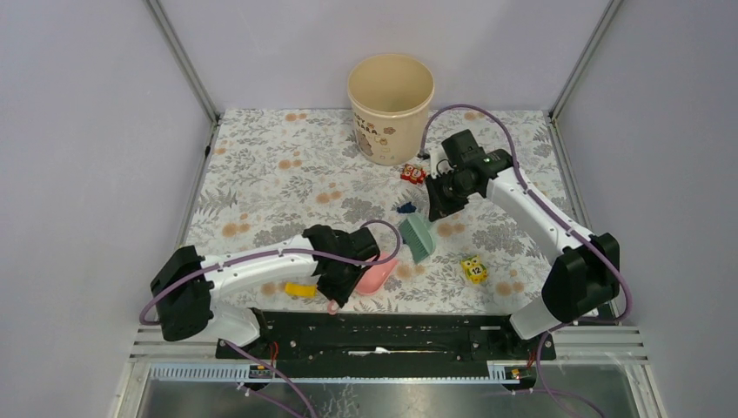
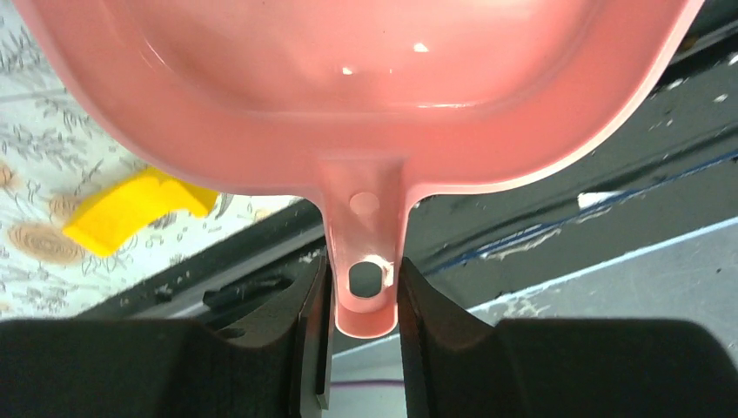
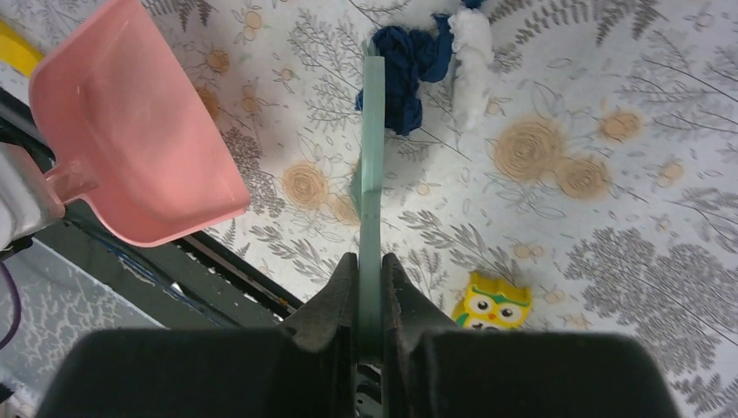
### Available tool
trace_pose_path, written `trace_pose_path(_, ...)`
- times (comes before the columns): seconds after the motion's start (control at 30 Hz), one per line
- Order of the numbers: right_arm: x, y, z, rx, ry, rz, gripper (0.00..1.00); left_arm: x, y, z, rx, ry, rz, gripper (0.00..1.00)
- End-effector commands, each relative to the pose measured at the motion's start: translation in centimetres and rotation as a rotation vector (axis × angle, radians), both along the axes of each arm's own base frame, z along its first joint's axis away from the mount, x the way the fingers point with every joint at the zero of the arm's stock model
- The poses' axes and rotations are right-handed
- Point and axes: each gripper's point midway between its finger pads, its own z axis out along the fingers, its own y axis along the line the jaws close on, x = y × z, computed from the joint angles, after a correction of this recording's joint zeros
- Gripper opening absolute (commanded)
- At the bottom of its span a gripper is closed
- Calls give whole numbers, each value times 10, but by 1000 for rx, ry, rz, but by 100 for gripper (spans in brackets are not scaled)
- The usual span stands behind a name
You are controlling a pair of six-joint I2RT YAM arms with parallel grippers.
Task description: Sweep away the paper scraps from the table
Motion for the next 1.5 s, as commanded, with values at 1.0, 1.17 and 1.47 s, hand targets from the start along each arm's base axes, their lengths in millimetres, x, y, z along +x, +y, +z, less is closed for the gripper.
trace_pose_path(1.0, -22, -39, 72, 50, -196, -32, 0, 19, -70, -8, -423, -493, 127, 54)
trace_pose_path(1.17, -22, -38, 73, 60, -191, -36, 0, 24, -70, -21, -344, -533, 110, 51)
trace_pose_path(1.47, -23, -40, 71, 51, -194, -40, 0, 25, -72, -21, -353, -558, 150, 37)
